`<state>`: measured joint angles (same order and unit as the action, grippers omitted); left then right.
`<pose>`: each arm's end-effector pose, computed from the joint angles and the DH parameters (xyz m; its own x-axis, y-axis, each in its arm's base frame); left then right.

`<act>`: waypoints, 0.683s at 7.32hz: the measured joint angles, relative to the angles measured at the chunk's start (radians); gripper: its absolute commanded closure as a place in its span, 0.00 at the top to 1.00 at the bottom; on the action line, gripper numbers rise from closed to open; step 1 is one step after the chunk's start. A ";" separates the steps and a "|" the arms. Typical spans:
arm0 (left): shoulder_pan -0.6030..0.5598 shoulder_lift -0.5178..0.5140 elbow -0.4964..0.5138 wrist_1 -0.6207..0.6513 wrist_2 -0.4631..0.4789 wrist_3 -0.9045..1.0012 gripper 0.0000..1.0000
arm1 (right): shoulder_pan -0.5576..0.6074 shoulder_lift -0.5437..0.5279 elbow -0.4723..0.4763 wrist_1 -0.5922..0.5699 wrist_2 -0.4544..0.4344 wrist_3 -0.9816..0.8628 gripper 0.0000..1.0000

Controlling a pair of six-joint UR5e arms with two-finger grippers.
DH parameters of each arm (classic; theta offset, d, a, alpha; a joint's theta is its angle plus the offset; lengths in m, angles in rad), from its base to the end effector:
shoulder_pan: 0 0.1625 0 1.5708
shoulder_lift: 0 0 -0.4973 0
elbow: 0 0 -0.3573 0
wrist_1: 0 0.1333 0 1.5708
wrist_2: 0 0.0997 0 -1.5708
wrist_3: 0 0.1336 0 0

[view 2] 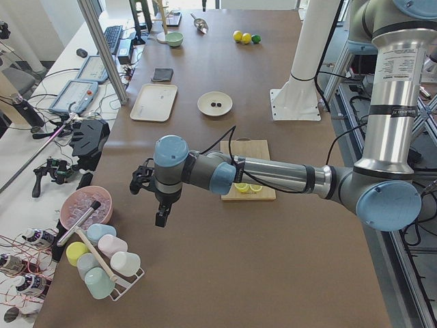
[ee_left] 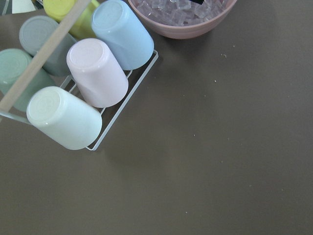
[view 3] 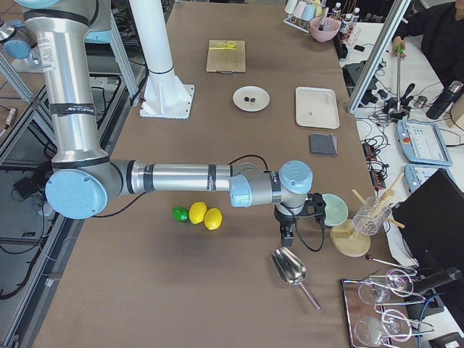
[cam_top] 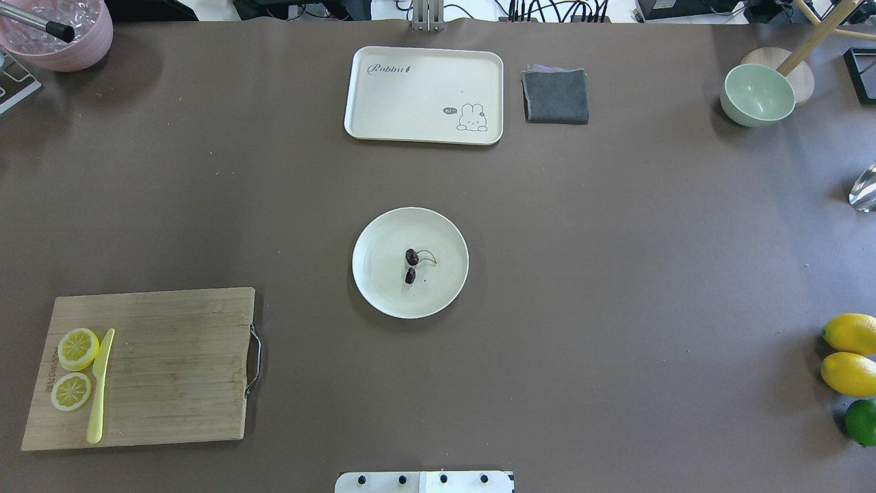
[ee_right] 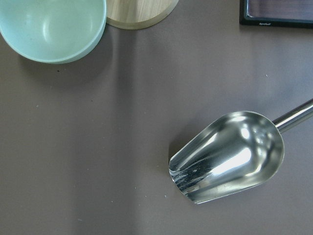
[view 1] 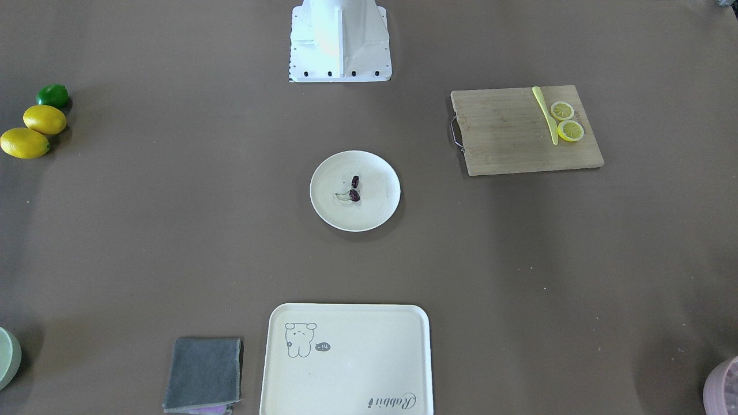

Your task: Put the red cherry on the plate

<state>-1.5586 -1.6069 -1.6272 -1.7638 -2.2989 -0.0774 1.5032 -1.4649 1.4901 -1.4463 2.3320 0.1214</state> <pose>-0.0383 -0.4980 0.6941 0.7428 0.1217 -0.6584 0.0459 0.9718 0.2314 0.0057 -0.5243 0.7288 0.7182 -0.0310 0.6951 -0.0203 0.9976 0.0654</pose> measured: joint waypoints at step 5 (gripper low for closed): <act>-0.003 0.001 0.040 -0.011 -0.016 -0.001 0.98 | 0.000 0.006 0.027 -0.049 0.020 0.006 1.00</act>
<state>-1.5613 -1.6055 -1.5870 -1.7747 -2.3145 -0.0782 1.5031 -1.4591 1.5176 -1.4957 2.3517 0.1270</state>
